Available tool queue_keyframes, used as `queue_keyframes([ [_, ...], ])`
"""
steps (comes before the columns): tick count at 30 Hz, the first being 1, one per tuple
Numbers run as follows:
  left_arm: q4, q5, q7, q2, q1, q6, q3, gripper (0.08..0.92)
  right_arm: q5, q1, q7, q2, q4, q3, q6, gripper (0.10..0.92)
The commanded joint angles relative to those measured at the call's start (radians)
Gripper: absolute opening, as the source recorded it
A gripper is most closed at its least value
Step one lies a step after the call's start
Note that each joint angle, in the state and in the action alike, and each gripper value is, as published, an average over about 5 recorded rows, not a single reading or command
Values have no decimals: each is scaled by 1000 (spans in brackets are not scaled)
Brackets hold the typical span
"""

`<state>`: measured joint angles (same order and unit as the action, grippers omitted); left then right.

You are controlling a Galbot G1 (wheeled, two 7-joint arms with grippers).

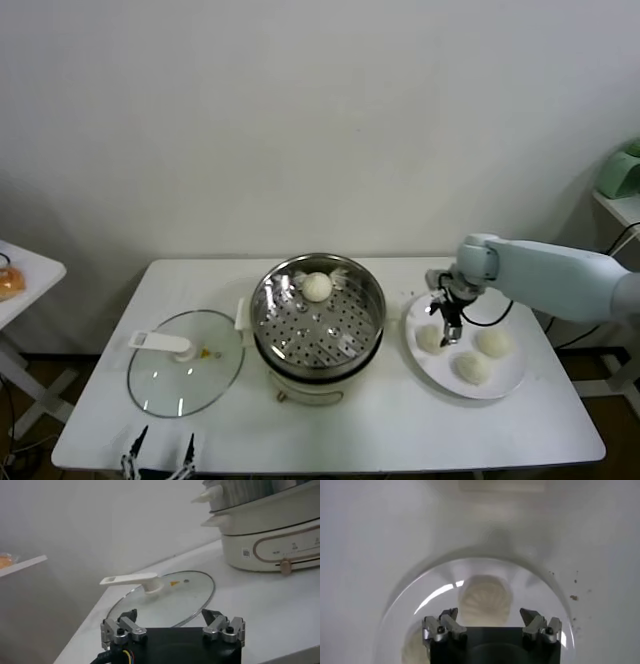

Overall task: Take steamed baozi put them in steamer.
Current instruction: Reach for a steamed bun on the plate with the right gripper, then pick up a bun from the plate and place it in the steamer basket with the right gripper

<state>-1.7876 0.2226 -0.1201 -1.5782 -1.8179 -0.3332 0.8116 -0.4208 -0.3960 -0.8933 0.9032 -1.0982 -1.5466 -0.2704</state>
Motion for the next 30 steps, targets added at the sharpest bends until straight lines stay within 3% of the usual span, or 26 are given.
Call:
queue_keyframes([
  [1,4,2,-1,1,0,0,1,823,32,65,1,8,35,48,-12,823],
  [14,9,3,-3,3,9,3,2,823,44,60,-7,18,34,46,-11,767],
  [21,10,4,-2,3,9,1,4,823,61,38,-17,19,24,40,-4,667],
  [30,0,5,-2,2,3,-2,5,823,27,-122,-42,-27,-99,-50,8,612],
])
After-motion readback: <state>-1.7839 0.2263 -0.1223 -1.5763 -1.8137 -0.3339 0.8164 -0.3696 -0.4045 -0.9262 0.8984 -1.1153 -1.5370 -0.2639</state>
